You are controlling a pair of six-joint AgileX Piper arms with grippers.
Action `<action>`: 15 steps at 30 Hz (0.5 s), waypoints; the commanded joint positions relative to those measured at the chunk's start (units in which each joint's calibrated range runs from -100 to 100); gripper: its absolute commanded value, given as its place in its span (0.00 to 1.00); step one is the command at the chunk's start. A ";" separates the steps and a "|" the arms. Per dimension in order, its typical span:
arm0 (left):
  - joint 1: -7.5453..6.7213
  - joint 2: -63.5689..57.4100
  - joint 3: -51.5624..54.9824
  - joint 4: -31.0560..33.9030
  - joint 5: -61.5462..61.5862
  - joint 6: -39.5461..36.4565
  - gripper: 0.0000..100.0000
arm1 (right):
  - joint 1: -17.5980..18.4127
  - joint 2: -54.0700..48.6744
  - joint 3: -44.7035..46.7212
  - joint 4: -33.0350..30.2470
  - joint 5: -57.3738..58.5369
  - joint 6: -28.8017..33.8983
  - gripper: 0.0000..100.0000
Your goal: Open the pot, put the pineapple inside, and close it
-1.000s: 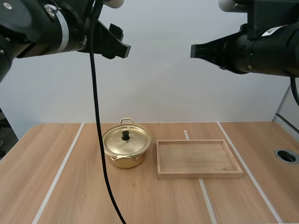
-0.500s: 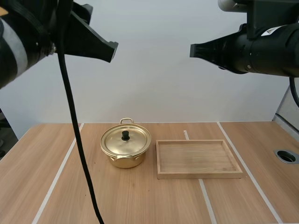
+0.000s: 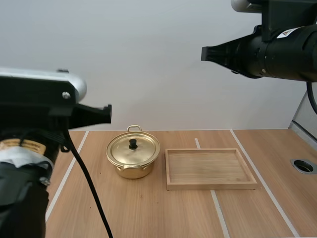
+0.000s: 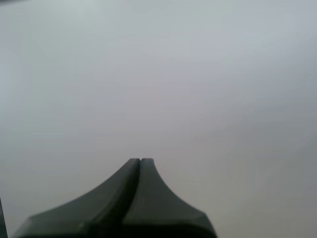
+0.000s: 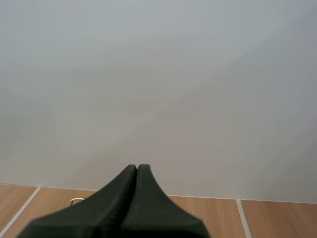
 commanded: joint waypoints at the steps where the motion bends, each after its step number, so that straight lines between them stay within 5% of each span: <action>1: 0.03 -0.49 5.33 1.88 7.85 -3.39 0.00 | -0.22 -0.67 -0.14 0.11 -0.40 0.08 0.00; 15: 0.03 -0.74 20.00 4.56 13.84 -7.46 0.00 | -0.22 -0.67 -0.14 0.11 -0.40 0.08 0.00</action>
